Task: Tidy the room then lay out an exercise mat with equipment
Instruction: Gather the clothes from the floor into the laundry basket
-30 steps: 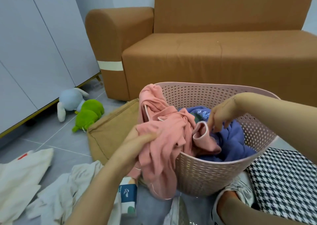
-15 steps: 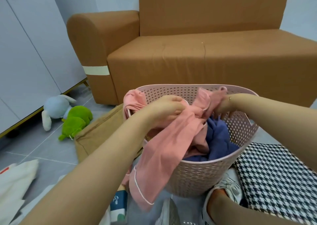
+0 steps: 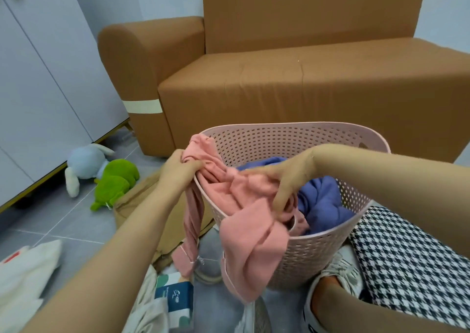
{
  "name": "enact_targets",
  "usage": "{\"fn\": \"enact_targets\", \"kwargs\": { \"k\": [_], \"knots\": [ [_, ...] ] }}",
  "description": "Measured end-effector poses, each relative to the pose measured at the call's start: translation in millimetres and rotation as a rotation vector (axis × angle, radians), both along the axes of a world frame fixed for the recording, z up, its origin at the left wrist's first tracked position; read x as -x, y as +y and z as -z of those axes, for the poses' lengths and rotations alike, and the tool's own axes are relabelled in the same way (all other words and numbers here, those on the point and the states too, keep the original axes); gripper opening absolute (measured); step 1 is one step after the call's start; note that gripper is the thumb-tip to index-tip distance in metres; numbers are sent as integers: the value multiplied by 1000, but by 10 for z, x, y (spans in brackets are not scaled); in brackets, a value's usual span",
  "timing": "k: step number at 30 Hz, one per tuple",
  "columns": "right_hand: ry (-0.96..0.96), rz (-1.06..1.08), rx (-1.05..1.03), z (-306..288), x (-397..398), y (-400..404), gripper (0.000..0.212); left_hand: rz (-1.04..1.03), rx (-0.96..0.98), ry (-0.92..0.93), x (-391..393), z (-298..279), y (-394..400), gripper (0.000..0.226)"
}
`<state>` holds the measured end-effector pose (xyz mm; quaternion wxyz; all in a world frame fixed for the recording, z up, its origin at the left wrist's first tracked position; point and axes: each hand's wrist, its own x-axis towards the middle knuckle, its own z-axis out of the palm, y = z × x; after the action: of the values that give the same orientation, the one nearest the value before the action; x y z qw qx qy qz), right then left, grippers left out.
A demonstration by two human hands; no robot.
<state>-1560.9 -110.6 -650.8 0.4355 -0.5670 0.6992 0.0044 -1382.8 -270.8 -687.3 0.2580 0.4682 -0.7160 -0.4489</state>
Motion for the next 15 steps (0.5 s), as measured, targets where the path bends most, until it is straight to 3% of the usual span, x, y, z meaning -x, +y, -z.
{"fn": "enact_targets", "kwargs": {
  "k": [2,5,9,12,15],
  "knots": [
    [163,-145,-63,75,-220,-26,109,-46,206,-50,-4,-9,16,25],
    [157,-168,-116,76,-311,-71,83,-77,394,-42,-45,-53,55,20],
    [-23,-72,-69,165,-152,-51,12,-56,584,47,-13,-240,138,15],
    [87,-56,17,344,31,5,29,58,621,191,221,-523,304,8],
    [147,-25,12,385,114,73,33,249,388,448,597,-821,480,4]
  ]
}}
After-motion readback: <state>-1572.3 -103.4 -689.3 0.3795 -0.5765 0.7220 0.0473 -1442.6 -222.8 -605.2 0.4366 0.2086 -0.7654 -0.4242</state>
